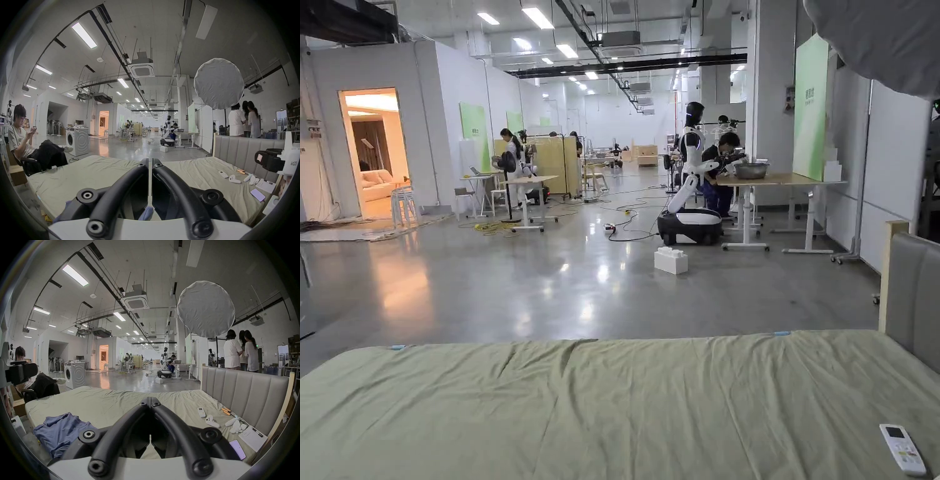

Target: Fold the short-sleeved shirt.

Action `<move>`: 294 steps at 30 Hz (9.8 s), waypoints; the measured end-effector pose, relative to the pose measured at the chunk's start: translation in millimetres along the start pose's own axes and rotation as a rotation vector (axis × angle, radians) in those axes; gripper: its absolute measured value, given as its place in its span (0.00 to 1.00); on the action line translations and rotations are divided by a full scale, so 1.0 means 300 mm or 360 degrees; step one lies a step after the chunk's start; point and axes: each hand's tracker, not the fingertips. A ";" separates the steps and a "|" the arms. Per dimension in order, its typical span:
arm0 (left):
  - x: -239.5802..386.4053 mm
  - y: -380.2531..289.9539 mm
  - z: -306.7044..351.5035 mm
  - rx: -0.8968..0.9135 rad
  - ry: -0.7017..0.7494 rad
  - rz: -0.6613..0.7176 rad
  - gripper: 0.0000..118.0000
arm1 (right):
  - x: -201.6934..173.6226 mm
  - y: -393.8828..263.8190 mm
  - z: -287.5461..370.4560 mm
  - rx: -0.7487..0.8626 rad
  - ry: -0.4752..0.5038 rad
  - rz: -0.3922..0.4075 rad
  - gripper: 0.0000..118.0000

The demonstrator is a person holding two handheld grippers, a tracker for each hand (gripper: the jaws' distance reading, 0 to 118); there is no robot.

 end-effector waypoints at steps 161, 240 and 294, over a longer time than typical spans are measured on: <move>0.056 -0.077 -0.070 -0.0259 -0.0693 -0.0176 0.62 | 0.174 -0.143 0.036 -0.0341 0.0131 -0.0202 0.01; 0.020 -1.024 -0.886 -0.1922 -0.0421 -0.0304 0.08 | 0.372 -0.387 -0.147 -0.0872 -0.0120 -0.0147 0.61; -0.259 0.590 -0.441 -0.0133 -0.0385 0.0020 0.05 | 0.572 0.659 -0.412 0.0039 -0.0022 -0.0043 0.07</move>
